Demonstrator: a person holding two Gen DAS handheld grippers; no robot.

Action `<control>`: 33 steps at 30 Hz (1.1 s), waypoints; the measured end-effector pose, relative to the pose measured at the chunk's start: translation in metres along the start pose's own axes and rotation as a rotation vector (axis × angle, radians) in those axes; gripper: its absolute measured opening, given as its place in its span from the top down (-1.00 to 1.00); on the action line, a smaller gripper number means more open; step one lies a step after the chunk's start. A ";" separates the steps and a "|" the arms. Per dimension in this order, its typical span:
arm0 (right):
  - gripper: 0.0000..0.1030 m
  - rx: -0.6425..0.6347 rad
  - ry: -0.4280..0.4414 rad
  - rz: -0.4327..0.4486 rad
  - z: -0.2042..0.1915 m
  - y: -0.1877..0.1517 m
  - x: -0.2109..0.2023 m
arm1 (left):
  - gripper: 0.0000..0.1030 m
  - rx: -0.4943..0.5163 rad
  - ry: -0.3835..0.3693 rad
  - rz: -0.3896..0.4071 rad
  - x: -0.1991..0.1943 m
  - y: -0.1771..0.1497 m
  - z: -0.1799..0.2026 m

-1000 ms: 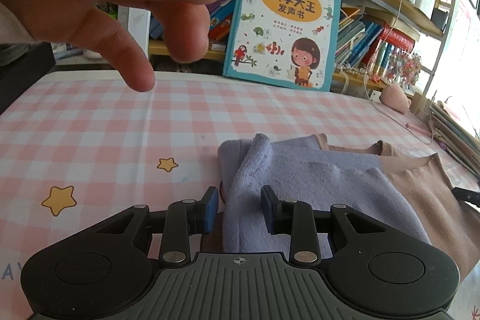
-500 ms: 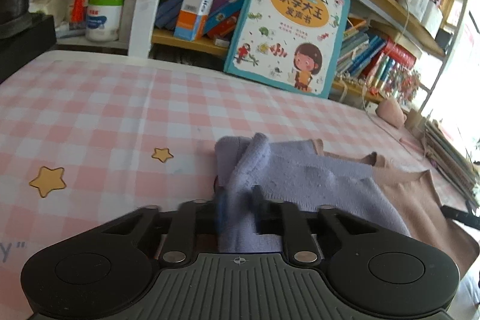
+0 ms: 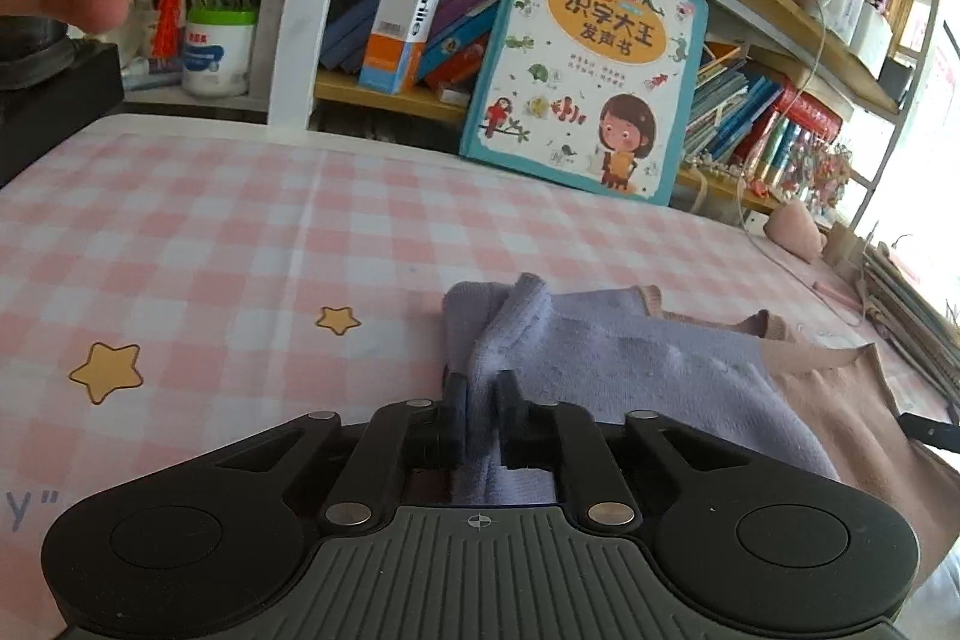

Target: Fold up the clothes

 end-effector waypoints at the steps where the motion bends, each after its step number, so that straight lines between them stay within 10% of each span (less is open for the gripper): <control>1: 0.61 0.001 0.000 0.000 0.000 0.000 0.000 | 0.72 -0.007 -0.002 0.001 -0.002 0.000 -0.001; 5: 0.59 -0.010 -0.010 0.005 0.001 0.000 0.000 | 0.23 0.008 0.078 -0.005 -0.010 0.000 -0.002; 18: 0.38 0.065 0.011 -0.024 0.003 0.003 -0.012 | -0.17 0.021 0.017 0.007 -0.039 -0.002 0.015; 28: 0.17 0.099 0.084 -0.119 0.004 -0.009 -0.031 | -0.15 -0.063 -0.041 -0.059 -0.025 -0.022 0.013; 33: 0.52 0.134 0.145 -0.161 0.000 -0.016 -0.022 | 0.14 -0.105 -0.099 -0.052 -0.019 -0.020 0.014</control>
Point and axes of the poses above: each gripper's, at about its wrist camera, not at the fingertips, and x roughly the way its jaws point, z to its right, y to its top, the point moved 5 cm from there along x, roughly the way its jaws point, and after that the axes turned 14 degrees about -y, right-handed, at the moved point
